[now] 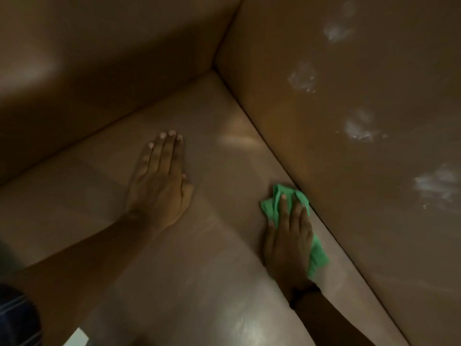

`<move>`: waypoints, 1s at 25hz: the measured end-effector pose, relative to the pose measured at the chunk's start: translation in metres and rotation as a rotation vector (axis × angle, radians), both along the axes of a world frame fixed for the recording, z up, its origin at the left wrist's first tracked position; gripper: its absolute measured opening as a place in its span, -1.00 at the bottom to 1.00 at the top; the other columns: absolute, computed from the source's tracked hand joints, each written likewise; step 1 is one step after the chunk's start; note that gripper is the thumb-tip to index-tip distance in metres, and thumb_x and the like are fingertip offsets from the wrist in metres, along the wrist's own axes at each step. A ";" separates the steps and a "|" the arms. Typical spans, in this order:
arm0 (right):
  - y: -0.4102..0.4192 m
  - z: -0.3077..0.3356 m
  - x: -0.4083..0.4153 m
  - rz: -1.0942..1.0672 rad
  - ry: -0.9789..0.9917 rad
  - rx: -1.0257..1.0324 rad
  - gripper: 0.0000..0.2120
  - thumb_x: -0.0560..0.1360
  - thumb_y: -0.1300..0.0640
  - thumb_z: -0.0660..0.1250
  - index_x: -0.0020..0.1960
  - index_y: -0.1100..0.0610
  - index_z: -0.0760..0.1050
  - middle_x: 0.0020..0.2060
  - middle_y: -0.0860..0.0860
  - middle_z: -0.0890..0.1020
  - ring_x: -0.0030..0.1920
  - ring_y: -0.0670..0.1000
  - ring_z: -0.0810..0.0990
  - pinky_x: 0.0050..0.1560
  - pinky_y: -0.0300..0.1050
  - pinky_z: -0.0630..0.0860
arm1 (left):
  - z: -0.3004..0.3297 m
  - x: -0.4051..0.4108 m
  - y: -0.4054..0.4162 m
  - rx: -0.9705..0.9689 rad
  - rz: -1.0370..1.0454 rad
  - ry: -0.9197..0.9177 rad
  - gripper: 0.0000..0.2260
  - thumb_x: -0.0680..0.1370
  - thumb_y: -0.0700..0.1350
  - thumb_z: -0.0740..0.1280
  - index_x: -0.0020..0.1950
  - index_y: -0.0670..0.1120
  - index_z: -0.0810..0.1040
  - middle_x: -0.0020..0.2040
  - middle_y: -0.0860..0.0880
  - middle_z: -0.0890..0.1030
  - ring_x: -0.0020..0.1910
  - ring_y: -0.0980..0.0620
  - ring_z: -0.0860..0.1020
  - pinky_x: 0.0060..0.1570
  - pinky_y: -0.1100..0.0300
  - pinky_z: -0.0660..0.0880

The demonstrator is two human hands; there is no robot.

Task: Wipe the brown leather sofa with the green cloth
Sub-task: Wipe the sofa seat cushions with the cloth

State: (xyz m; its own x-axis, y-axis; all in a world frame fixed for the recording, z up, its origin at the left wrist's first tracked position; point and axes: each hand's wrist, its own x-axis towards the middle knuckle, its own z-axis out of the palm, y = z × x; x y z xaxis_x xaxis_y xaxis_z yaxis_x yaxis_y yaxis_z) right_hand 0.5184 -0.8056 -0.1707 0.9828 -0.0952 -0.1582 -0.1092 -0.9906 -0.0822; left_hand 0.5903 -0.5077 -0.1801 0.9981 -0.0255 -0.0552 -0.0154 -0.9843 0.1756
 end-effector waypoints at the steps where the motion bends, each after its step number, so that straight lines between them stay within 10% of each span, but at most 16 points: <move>1: 0.023 -0.004 0.024 0.038 -0.056 0.020 -0.34 0.68 -0.06 0.06 0.74 0.13 0.12 0.62 0.28 0.33 0.59 0.34 0.29 0.52 0.37 0.36 | -0.004 0.000 0.002 0.010 -0.004 -0.010 -0.28 0.63 -0.02 0.14 0.76 -0.29 0.14 0.76 -0.31 0.22 0.76 -0.30 0.20 0.77 -0.22 0.13; 7: 0.184 -0.014 0.219 0.326 -0.207 0.096 -0.41 0.70 0.07 0.14 0.67 0.27 0.26 0.60 0.30 0.37 0.60 0.31 0.33 0.54 0.22 0.29 | -0.012 -0.002 0.004 0.015 -0.014 -0.039 -0.26 0.62 0.02 0.08 0.77 -0.27 0.14 0.77 -0.28 0.21 0.77 -0.24 0.20 0.76 -0.19 0.16; 14: 0.054 0.012 0.070 0.351 -0.026 0.017 -0.37 0.70 -0.02 0.11 0.74 0.10 0.12 0.66 0.23 0.28 0.67 0.30 0.21 0.51 0.42 0.36 | -0.003 0.015 -0.002 0.033 -0.001 0.020 -0.31 0.73 0.08 0.05 0.78 -0.27 0.07 0.79 -0.27 0.16 0.79 -0.23 0.14 0.79 -0.14 0.09; 21: 0.202 -0.010 0.208 0.478 -0.176 0.217 -0.36 0.64 -0.07 0.02 0.61 0.20 0.39 0.56 0.25 0.45 0.60 0.31 0.35 0.52 0.34 0.34 | -0.028 0.012 -0.004 0.001 0.057 -0.106 -0.30 0.72 0.09 0.09 0.76 -0.31 0.13 0.76 -0.31 0.22 0.77 -0.25 0.19 0.76 -0.18 0.15; 25: 0.143 0.011 0.163 0.646 -0.060 0.167 -0.43 0.66 -0.02 0.11 0.64 0.11 0.37 0.59 0.19 0.43 0.57 0.29 0.40 0.49 0.32 0.40 | -0.009 0.011 -0.012 -0.010 0.128 -0.090 -0.30 0.69 0.07 0.13 0.73 -0.32 0.23 0.74 -0.33 0.27 0.75 -0.29 0.24 0.75 -0.24 0.18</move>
